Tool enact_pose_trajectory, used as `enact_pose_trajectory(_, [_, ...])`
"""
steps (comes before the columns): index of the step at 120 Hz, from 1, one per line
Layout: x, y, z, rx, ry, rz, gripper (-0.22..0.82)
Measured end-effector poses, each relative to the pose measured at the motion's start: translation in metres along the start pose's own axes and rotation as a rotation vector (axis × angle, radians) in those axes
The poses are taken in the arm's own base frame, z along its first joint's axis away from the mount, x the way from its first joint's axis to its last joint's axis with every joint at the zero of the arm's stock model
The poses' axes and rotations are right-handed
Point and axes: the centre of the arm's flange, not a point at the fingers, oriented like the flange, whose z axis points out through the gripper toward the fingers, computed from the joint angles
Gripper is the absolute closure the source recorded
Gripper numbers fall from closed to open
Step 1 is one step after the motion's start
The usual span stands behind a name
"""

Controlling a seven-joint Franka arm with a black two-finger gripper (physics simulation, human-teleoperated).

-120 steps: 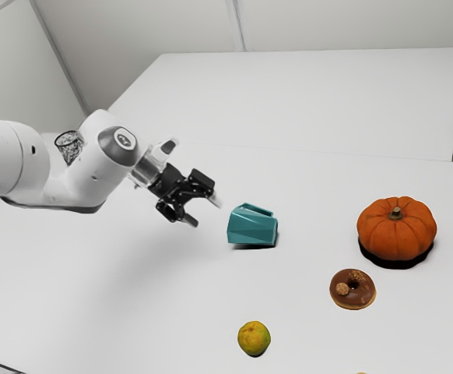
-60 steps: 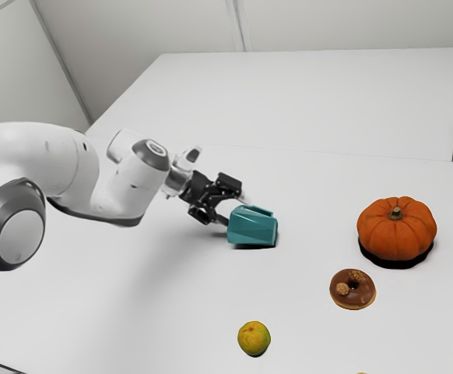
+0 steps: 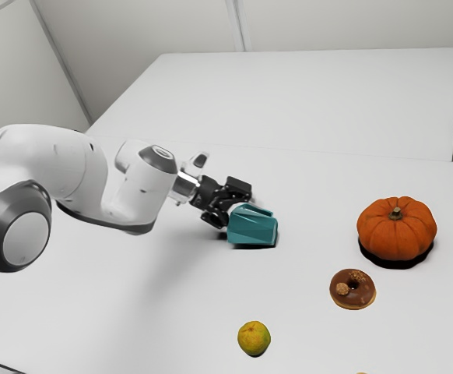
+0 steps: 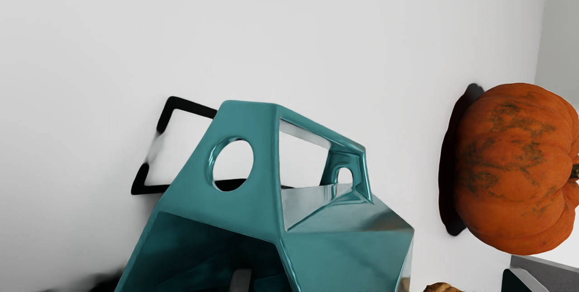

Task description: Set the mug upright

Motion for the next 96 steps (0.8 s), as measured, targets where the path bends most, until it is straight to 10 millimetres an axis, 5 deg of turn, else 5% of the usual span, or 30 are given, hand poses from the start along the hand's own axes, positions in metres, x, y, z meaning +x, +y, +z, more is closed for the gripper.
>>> enact_pose_trajectory(16, [-0.003, 0.001, 0.004, -0.009, -0.007, 0.012, 0.1])
enact_pose_trajectory(54, [-0.004, 0.001, 0.006, -0.018, -0.005, 0.037, 0.52])
enact_pose_trajectory(76, [-0.005, 0.004, 0.007, -0.015, -0.001, 0.053, 0.65])
enact_pose_trajectory(96, [-0.005, 0.031, -0.009, -0.036, 0.023, 0.109, 0.73])
